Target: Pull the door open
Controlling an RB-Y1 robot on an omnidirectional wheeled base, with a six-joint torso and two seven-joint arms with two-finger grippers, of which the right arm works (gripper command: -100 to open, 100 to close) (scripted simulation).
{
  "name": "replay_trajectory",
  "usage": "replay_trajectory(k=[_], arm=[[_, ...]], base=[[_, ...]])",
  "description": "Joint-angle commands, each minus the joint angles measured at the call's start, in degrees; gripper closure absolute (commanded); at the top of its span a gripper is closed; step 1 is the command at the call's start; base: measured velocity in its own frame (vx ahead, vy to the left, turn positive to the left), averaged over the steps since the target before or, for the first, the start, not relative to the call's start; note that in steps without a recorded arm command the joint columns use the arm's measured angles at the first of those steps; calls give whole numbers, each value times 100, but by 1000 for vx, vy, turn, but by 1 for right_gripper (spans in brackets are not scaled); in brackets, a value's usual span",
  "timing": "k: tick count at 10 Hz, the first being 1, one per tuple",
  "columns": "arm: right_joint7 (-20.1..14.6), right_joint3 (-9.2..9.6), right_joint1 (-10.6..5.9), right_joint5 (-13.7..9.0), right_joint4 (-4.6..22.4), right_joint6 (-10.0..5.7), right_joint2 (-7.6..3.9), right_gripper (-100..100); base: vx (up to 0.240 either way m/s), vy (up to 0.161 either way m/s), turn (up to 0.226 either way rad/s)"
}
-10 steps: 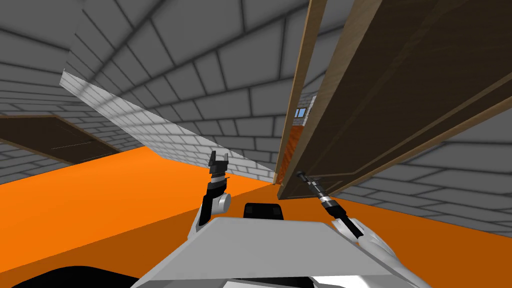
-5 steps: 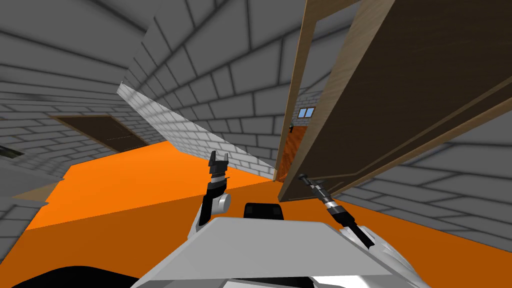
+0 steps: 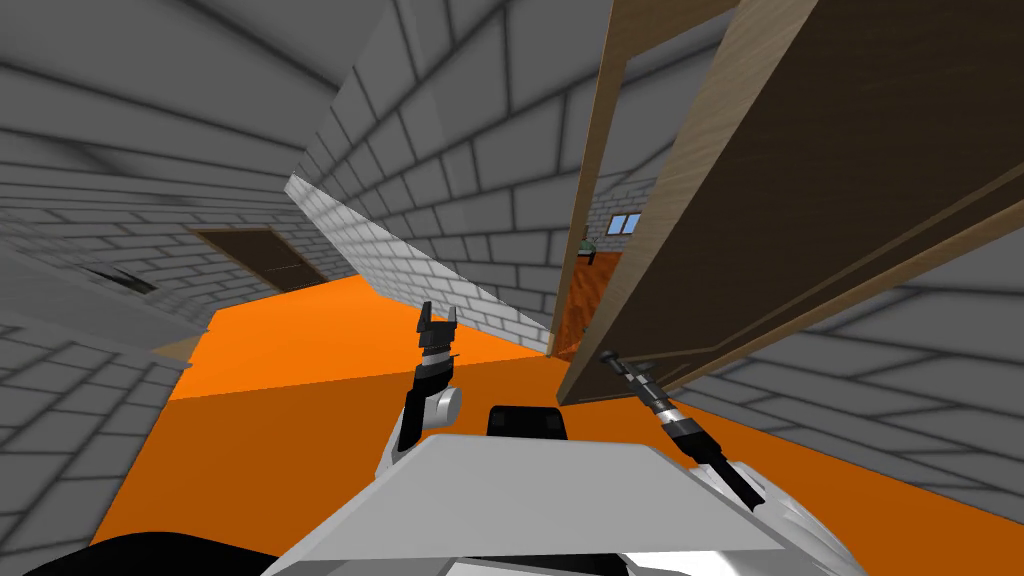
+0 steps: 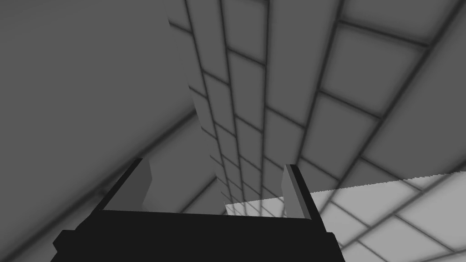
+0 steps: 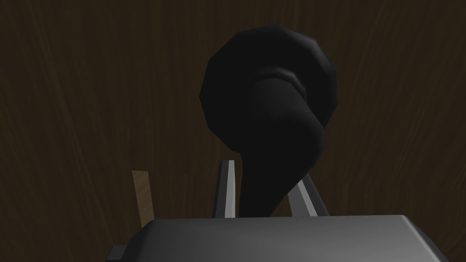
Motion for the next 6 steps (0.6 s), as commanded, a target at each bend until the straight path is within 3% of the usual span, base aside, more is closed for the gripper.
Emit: replay_trajectory(k=[1, 6], arm=[[-13, 18, 15, 4, 92, -145, -23, 100], [-61, 44, 74, -6, 299, -475, -101, 100]], base=[[-218, -123, 224], [-244, -102, 205]])
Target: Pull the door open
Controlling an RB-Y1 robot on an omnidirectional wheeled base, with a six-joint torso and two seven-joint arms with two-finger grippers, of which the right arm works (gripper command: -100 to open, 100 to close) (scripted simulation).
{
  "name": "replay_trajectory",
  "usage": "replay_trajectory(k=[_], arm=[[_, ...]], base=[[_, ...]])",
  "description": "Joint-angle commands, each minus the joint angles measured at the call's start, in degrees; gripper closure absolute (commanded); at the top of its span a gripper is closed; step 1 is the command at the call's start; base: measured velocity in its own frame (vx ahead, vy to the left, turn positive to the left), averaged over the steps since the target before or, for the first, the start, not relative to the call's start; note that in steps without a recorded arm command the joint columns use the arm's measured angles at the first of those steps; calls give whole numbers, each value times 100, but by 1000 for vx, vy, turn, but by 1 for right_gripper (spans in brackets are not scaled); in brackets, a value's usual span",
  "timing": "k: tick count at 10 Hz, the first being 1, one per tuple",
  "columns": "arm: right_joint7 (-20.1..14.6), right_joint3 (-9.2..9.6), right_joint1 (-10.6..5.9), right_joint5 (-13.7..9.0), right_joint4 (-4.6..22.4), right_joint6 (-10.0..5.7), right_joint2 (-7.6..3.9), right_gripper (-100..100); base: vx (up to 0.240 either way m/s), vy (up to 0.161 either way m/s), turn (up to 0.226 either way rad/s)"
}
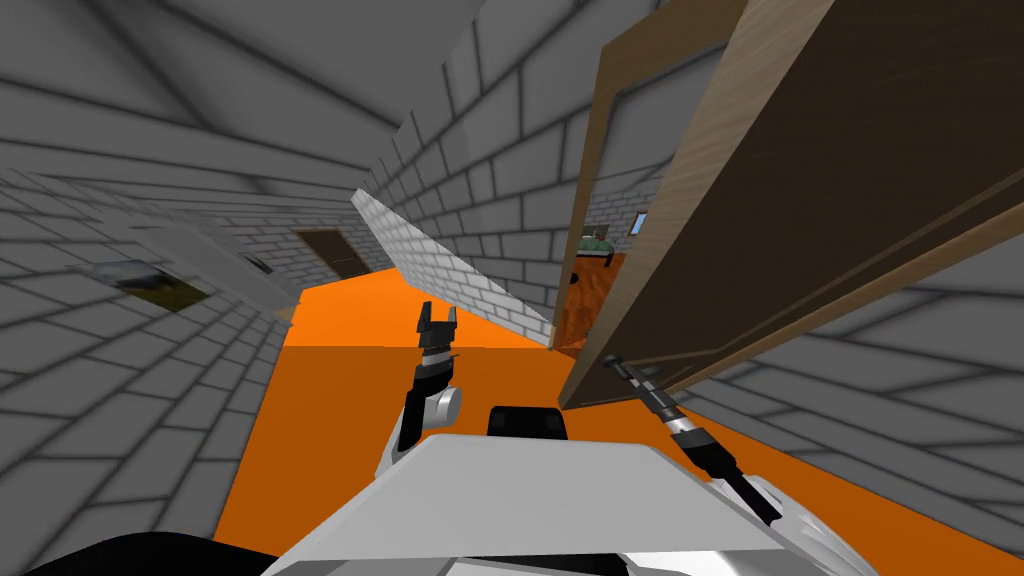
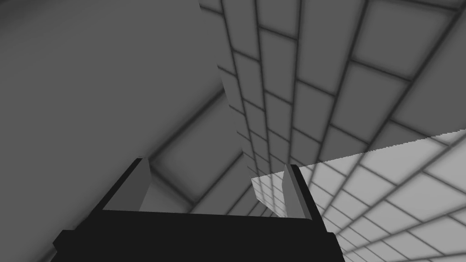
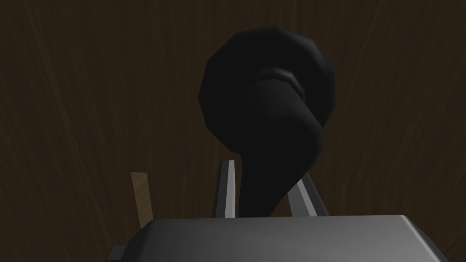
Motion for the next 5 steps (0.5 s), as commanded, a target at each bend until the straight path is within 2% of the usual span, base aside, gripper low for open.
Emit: replay_trajectory(k=[1, 2, 3, 5], arm=[[-17, -8, 33, -12, 32, -107, -46, 100], [-10, 3, 40, -3, -7, -38, -17, 100], [67, -22, -84, -12, 25, 98, 69, 100], [142, -53, -212, -24, 53, 227, 143, 100]], base=[[-206, -84, 149], [-88, -37, 30], [-156, -49, 130], [-234, -85, 185]])
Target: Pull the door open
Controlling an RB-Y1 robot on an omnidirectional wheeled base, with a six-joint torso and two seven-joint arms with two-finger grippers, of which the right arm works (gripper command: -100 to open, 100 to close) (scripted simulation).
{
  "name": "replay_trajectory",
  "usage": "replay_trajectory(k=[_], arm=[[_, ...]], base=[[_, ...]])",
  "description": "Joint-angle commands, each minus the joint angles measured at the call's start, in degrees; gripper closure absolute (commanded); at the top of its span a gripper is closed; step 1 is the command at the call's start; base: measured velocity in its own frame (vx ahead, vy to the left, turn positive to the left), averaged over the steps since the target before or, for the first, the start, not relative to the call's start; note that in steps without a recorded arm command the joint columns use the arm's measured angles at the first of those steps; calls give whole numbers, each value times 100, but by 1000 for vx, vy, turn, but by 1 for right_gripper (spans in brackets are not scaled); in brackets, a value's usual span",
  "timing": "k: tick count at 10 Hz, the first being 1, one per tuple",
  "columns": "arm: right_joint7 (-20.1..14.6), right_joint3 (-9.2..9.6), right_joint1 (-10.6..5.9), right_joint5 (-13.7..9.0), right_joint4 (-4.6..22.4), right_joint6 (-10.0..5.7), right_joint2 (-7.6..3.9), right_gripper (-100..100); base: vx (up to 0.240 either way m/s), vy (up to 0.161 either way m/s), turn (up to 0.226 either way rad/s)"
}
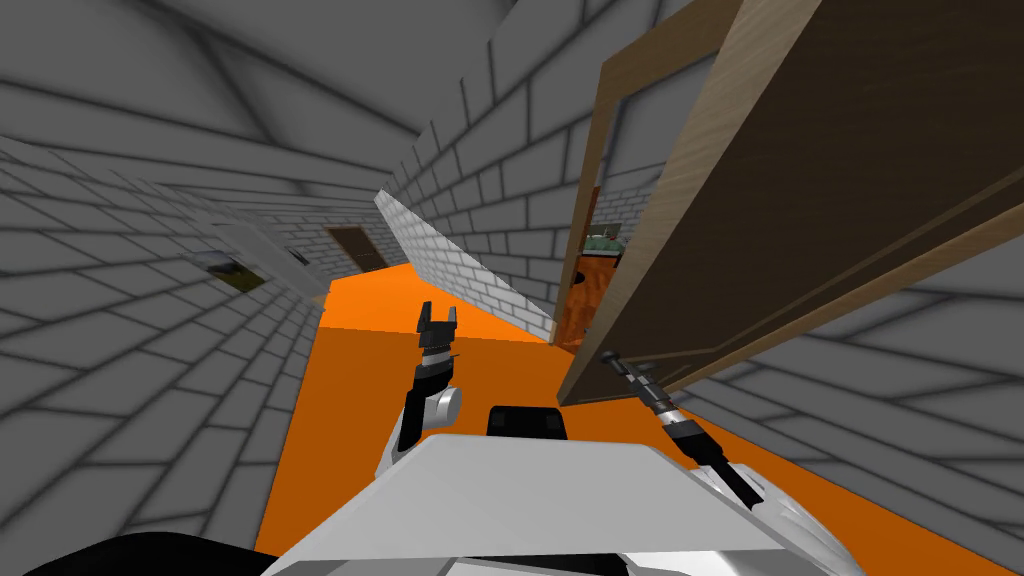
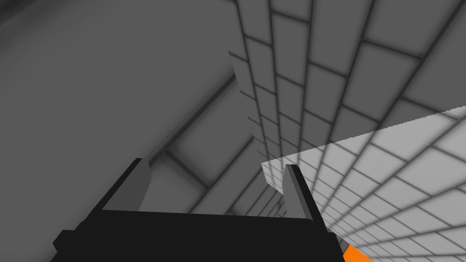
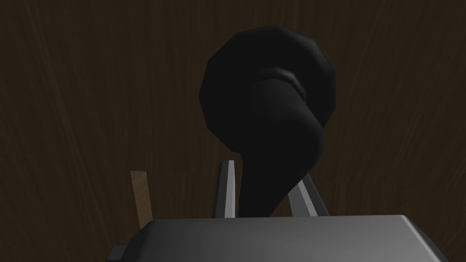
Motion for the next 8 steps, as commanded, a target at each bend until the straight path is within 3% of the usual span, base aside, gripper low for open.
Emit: replay_trajectory(k=[1, 3, 6, 8], arm=[[111, -27, -151, -5, 68, 134, 107, 100], [190, -60, -284, -17, 97, 268, 185, 100], [397, -146, -635, -50, 174, 623, 389, 100], [492, -185, -797, -66, 209, 786, 483, 100]], base=[[-233, -107, 170], [-181, -86, 116], [-242, -100, 218], [-182, -82, 127]])
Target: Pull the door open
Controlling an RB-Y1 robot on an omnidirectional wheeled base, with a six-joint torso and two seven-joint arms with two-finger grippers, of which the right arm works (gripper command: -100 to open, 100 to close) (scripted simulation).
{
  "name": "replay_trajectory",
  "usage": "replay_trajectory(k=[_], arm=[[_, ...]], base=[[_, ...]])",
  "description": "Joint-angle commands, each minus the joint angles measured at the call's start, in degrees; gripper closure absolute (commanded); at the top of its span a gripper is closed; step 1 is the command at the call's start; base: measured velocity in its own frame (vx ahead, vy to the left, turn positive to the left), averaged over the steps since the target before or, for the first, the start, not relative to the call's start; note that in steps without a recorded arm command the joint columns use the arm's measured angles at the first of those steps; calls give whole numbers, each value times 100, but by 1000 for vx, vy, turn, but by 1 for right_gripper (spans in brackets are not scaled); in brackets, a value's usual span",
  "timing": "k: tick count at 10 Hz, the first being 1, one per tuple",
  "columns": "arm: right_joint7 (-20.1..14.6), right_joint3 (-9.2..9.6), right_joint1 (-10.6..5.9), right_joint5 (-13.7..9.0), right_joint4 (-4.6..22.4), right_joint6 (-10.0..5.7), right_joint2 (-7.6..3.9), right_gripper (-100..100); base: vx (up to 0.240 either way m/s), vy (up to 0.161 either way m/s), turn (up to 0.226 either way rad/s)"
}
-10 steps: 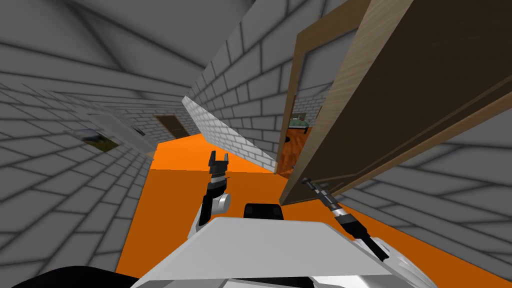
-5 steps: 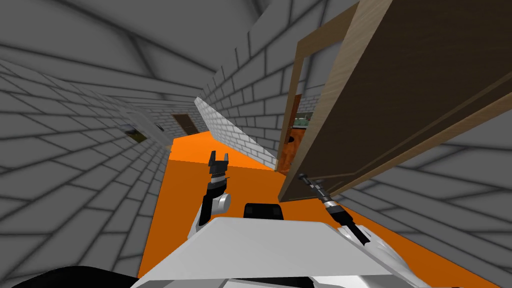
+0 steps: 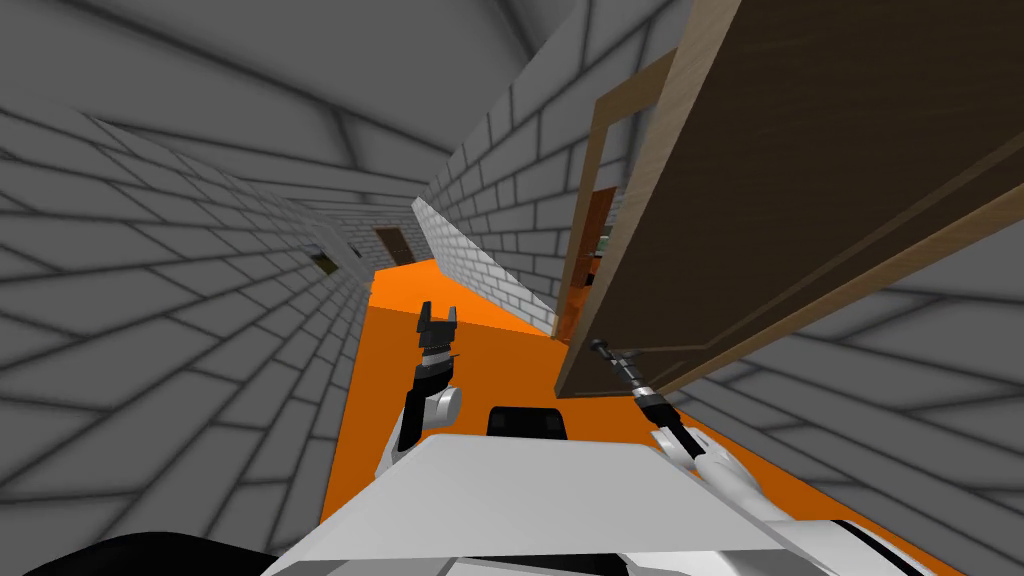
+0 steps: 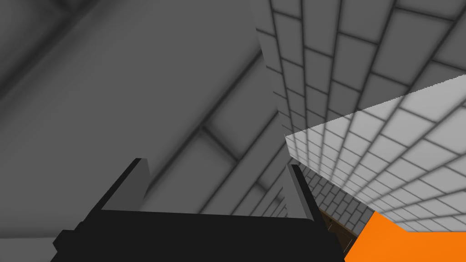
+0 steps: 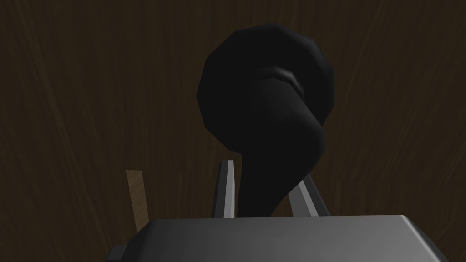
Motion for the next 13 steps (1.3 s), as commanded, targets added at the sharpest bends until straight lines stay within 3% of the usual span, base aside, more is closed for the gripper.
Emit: replay_trajectory(k=[1, 4, 5, 6, 8, 10, 12, 13], arm=[[85, -34, -69, -14, -56, 168, 62, 100], [215, -88, -289, -34, -8, 391, 190, 100], [215, -88, -289, -34, -8, 391, 190, 100], [312, -128, -452, -50, 28, 556, 285, 100], [375, -154, -559, -60, 51, 664, 347, 100], [495, -204, -763, -79, 95, 870, 465, 100], [495, -204, -763, -79, 95, 870, 465, 100], [551, -228, -858, -88, 116, 965, 520, 100]], base=[[-154, -74, 116], [-136, -73, 136], [-66, -33, 26], [-134, -29, 141], [-177, -93, 138], [-189, -100, 160], [-107, -36, 32], [-92, -26, 62]])
